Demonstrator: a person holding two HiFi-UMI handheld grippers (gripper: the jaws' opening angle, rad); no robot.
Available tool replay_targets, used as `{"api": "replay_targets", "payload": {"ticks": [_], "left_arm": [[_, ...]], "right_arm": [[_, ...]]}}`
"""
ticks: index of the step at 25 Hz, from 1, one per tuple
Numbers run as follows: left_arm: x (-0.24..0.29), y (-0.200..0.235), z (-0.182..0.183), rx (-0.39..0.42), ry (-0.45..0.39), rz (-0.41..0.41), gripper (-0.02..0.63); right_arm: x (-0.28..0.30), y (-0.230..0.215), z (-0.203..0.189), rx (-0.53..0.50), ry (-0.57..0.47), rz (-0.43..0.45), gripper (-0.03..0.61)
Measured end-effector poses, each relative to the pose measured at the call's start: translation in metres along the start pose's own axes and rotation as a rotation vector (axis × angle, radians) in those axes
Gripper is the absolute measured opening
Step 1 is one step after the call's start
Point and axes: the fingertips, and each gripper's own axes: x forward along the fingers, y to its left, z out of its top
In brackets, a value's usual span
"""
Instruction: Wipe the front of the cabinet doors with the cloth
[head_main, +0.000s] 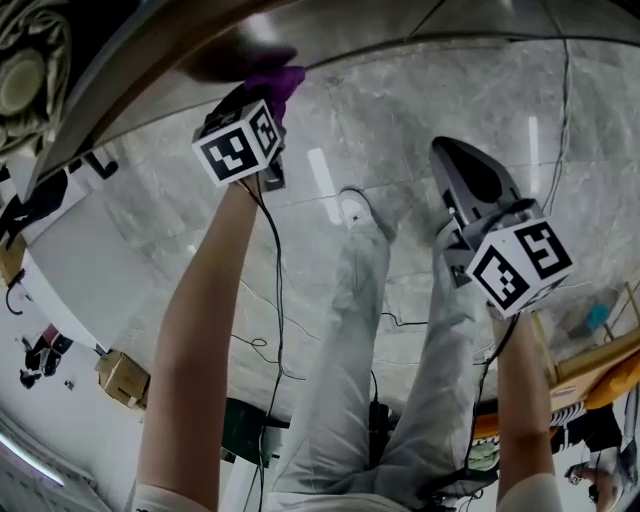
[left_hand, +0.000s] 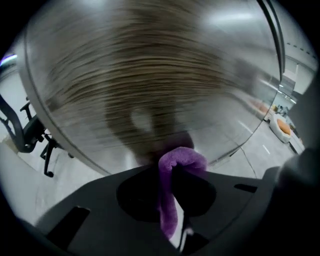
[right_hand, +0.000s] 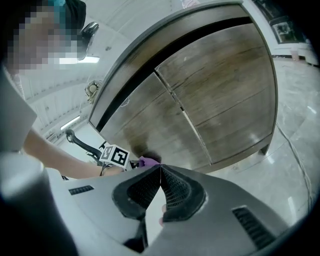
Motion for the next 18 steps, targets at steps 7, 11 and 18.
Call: {"api": "replay_targets", "payload": {"ticks": [7,11,18], "left_arm": [[-0.028,0.098,-0.016,-0.289,-0.008,0.248,0.052],[-0.045,0.100,-0.025,-0.304,-0.023,0.328,0.052],[-0.021,0.001,-0.046,-0.274,0.032,0.295,0.052]], "right_arm": [[-0.003,0.004,-0.002,-0.058,0.078,0.049,0.026],[-0.029,-0.026,-0.002,-0.068,0.092,0.043,0.026],[-0.078,-0.084,0.010,-0.050,0.094,0.033,0.026]]}}
